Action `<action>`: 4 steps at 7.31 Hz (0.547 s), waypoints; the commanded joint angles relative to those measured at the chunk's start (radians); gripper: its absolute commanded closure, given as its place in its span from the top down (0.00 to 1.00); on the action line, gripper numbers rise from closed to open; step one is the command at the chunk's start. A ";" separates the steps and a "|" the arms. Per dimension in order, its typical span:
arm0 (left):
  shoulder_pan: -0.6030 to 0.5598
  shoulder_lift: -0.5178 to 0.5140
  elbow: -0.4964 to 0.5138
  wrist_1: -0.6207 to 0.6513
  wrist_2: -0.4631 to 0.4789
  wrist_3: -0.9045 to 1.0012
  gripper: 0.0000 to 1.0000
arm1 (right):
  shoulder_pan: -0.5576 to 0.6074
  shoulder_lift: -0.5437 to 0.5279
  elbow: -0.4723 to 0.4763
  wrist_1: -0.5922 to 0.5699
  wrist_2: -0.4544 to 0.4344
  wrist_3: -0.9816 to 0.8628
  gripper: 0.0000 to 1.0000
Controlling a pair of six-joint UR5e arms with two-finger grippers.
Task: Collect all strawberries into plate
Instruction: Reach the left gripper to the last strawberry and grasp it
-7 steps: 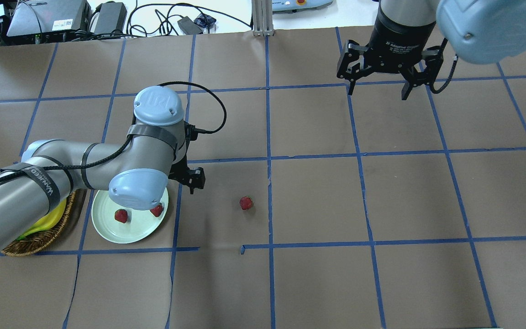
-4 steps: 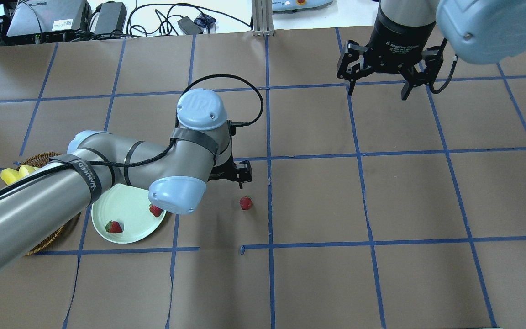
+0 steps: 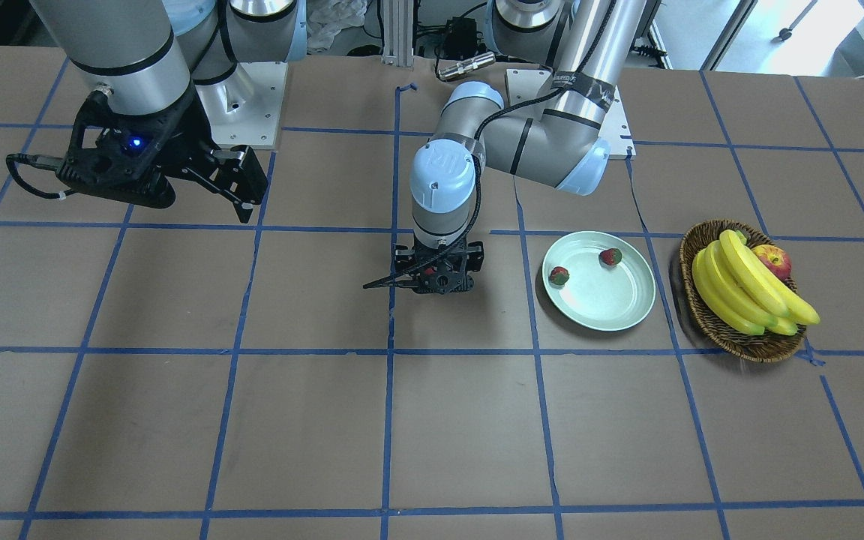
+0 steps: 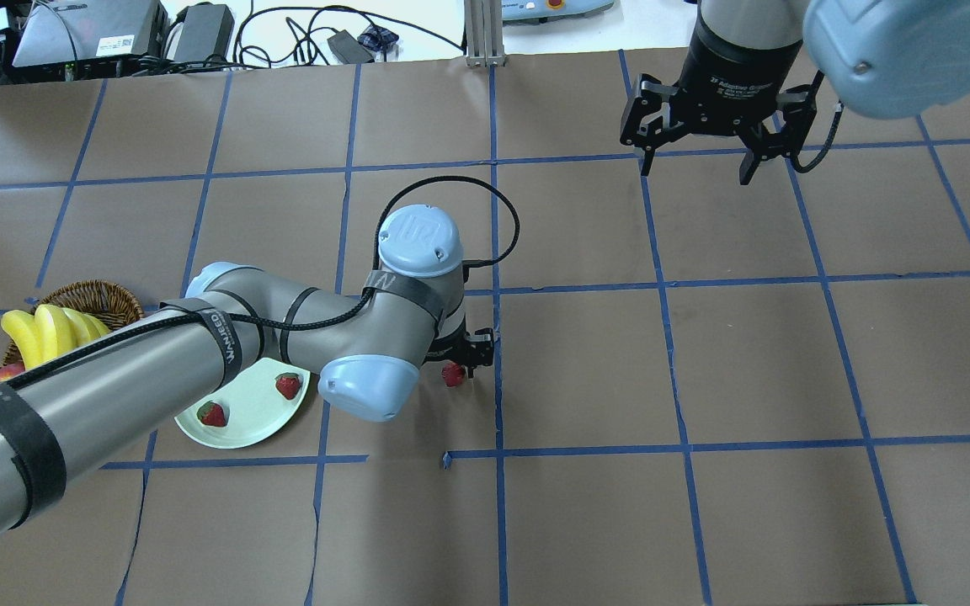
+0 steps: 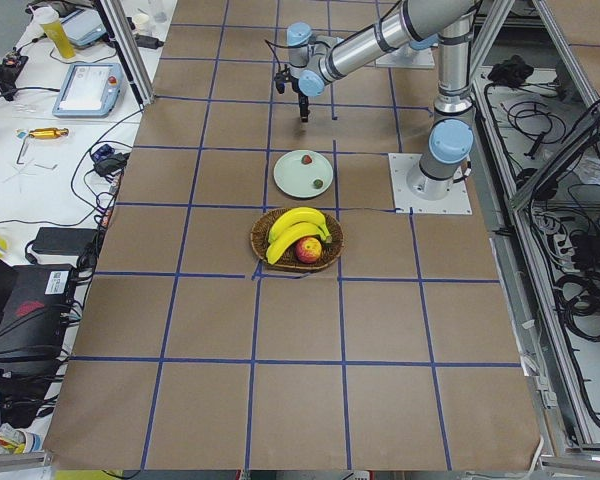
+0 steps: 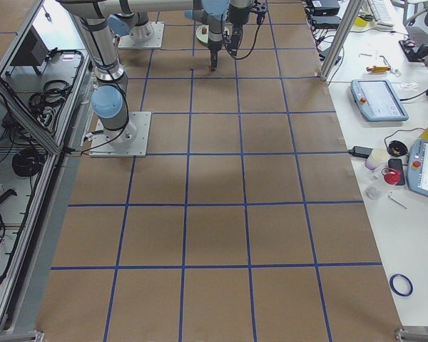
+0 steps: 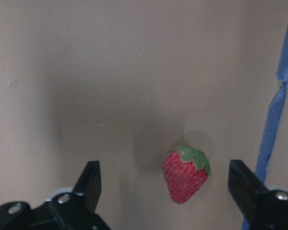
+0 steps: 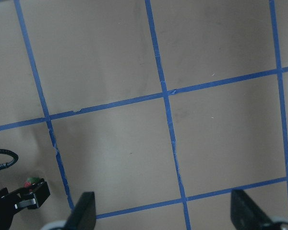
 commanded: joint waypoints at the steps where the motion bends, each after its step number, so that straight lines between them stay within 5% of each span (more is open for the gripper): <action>1: -0.001 -0.004 0.005 0.001 0.005 0.031 0.00 | -0.001 0.000 0.000 0.000 0.000 0.000 1.00; 3: 0.014 0.033 0.019 -0.025 0.017 0.147 0.00 | -0.001 0.000 0.000 0.000 0.000 0.000 1.00; 4: 0.075 0.051 0.031 -0.111 0.133 0.247 0.00 | -0.001 0.000 0.000 0.000 -0.002 0.000 1.00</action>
